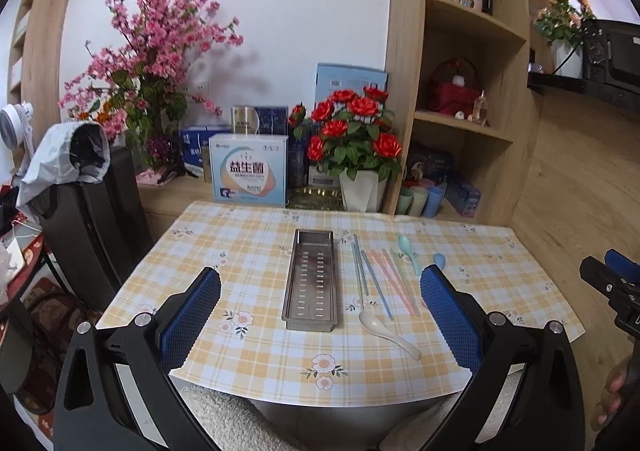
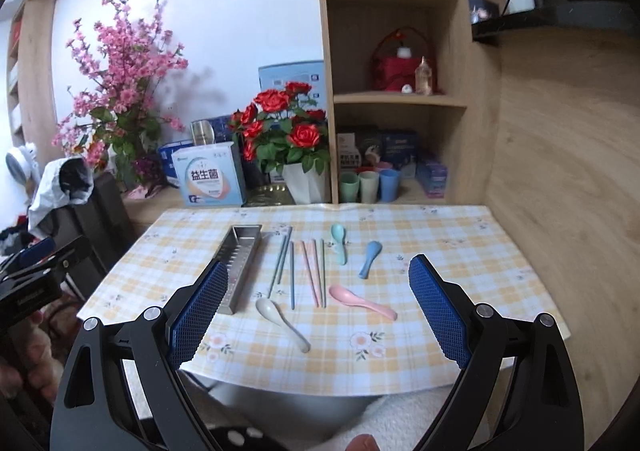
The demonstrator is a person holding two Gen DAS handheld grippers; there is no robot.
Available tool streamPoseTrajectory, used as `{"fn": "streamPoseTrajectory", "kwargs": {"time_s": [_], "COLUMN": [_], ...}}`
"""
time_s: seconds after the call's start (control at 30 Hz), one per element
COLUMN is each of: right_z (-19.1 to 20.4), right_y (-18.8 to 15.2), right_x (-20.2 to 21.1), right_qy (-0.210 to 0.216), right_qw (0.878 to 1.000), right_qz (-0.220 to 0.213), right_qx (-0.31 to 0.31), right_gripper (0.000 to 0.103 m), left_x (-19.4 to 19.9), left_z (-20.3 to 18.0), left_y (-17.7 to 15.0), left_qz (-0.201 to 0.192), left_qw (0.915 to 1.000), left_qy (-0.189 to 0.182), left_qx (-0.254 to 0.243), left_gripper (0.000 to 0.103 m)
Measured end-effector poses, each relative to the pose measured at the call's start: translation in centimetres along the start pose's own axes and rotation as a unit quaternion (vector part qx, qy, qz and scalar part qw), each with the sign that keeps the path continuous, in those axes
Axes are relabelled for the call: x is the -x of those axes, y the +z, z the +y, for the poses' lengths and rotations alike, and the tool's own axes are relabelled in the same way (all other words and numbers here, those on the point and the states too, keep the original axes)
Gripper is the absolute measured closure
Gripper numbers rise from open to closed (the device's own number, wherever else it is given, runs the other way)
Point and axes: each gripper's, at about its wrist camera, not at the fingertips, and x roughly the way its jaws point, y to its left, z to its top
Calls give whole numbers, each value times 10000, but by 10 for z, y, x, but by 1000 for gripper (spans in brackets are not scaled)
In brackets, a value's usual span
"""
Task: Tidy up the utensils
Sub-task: 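Reach the left gripper to the green chopstick and close on it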
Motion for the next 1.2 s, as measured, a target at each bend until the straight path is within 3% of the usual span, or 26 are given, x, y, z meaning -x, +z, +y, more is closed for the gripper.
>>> {"fn": "streamPoseTrajectory", "kwargs": {"time_s": [0.2,0.4,0.53,0.7,0.87,1.03,1.2], "right_z": [-23,-39,-48,-67,-82,-93,-108], "right_y": [-9,-35,-51,-65,-71,-66,-62], "right_x": [-88,-153,-183,-207,-233,-256,-278], "right_qy": [-200,-30,-191,-76,54,140,153], "right_qw": [9989,9938,9866,9824,9774,9756,9737], "right_qz": [398,985,1488,1652,1867,1876,1899], "right_qx": [-174,-510,-642,-870,-987,-1128,-1251], "right_gripper": [14,14,14,14,14,14,14], "left_x": [-71,-123,-157,-192,-235,-300,-367], "left_z": [17,16,9,-10,-38,-59,-75], "left_y": [-6,-35,-48,-46,-39,-28,-19], "left_qz": [639,1107,1582,1771,1937,2316,2682], "left_qw": [9971,9925,9871,9832,9764,9664,9561], "left_qy": [401,504,191,-262,-698,-917,-889], "left_qx": [85,-156,-155,-345,-654,-634,-777], "left_gripper": [5,7,27,31,45,65,81]}}
